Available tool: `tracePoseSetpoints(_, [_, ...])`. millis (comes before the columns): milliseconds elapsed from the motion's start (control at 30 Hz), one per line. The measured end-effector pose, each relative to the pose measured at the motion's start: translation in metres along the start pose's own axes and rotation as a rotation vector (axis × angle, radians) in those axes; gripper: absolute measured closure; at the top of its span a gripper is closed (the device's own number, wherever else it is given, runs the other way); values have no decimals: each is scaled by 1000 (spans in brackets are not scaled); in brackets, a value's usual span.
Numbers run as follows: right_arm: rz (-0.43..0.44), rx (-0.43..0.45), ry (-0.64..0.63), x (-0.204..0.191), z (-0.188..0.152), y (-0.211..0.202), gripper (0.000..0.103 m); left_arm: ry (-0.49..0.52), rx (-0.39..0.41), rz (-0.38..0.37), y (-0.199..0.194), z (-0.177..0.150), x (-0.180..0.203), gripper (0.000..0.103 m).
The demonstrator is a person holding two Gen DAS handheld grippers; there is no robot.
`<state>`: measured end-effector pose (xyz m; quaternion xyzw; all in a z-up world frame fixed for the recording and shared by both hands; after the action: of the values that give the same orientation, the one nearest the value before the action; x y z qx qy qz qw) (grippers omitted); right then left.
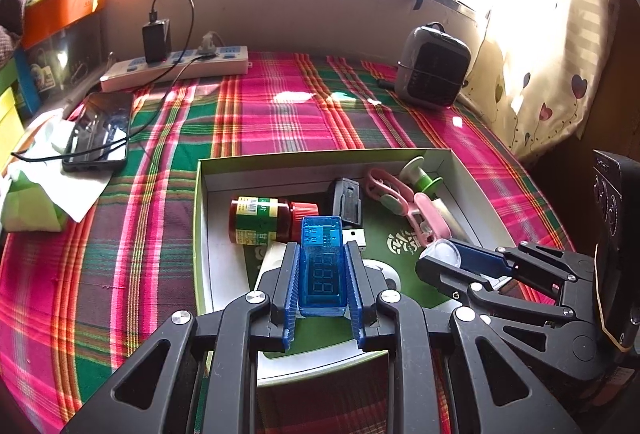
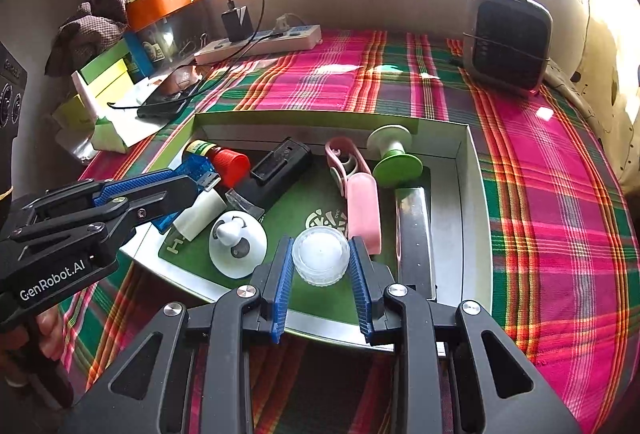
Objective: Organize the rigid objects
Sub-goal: 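Carry the white cup and blue USB meter over the green box with both tools, then lower the cup and USB meter into the box and open both tools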
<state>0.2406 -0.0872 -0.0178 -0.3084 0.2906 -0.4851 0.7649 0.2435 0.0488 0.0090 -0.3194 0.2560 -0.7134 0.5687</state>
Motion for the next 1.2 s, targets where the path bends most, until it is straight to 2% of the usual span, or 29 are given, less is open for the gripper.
tracePoseSetpoints(567, [-52,2,-23,3,-2,9,74,11,-18,8,15,0,2,82])
tracePoseSetpoints(1200, [-48,8,-14,5,-3,9,74,15,-15,15,15,0,1,82])
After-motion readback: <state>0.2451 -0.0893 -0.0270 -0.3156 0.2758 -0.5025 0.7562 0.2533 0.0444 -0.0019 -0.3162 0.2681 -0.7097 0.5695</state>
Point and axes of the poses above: each gripper's, at about its wrist camera, not at the fingertips, and y roughly the way its jaws point, x to its right, z to its top, the point moved 4 cm from there along y, roughly the way its jaws point, and after that the axes turned 1 degree about y, right-handed, at the moved point
